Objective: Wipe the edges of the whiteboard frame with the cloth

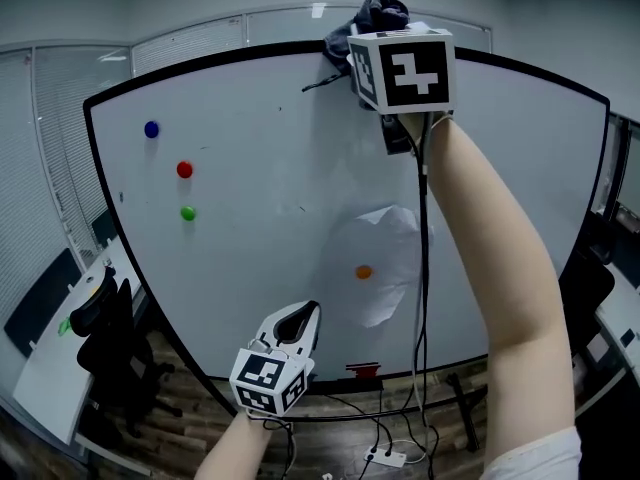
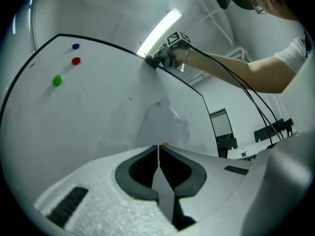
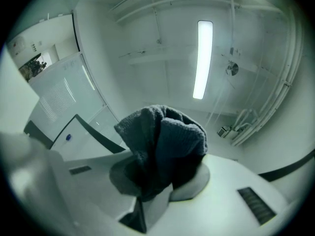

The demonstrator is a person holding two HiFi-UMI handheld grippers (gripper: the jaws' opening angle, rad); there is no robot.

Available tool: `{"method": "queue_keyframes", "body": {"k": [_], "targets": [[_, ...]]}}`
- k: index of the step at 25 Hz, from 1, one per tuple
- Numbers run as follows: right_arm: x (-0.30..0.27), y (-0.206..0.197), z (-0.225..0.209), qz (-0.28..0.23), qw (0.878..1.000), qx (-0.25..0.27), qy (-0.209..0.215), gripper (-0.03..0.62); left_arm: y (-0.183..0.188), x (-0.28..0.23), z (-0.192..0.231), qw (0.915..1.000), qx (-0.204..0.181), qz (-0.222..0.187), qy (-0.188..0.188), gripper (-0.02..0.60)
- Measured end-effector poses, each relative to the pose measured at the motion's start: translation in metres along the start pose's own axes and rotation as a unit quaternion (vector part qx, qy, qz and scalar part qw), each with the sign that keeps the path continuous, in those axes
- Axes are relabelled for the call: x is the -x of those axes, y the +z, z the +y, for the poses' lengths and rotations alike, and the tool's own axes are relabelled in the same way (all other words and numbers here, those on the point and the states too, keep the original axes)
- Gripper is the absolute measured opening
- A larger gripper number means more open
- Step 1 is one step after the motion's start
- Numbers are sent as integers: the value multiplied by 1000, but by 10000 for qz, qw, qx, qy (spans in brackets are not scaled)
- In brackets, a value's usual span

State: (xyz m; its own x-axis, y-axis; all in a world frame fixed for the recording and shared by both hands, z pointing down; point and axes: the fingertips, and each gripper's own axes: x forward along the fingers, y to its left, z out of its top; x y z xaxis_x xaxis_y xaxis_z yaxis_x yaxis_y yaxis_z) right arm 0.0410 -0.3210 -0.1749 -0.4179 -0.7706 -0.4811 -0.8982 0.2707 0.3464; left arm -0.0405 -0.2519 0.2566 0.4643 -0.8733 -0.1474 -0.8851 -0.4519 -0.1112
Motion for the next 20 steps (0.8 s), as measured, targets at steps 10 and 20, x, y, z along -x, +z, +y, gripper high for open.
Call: {"method": "queue_keyframes", "body": {"k": [10,20], "targets": [[11,-12,-23,116,9999,14,29,77,7,-14,-19,9995,-64,-59,-303,25],[15,-20,-38,345,9990,129,252,77,12,-25,-29,9977,-253,43,-621,25]]}}
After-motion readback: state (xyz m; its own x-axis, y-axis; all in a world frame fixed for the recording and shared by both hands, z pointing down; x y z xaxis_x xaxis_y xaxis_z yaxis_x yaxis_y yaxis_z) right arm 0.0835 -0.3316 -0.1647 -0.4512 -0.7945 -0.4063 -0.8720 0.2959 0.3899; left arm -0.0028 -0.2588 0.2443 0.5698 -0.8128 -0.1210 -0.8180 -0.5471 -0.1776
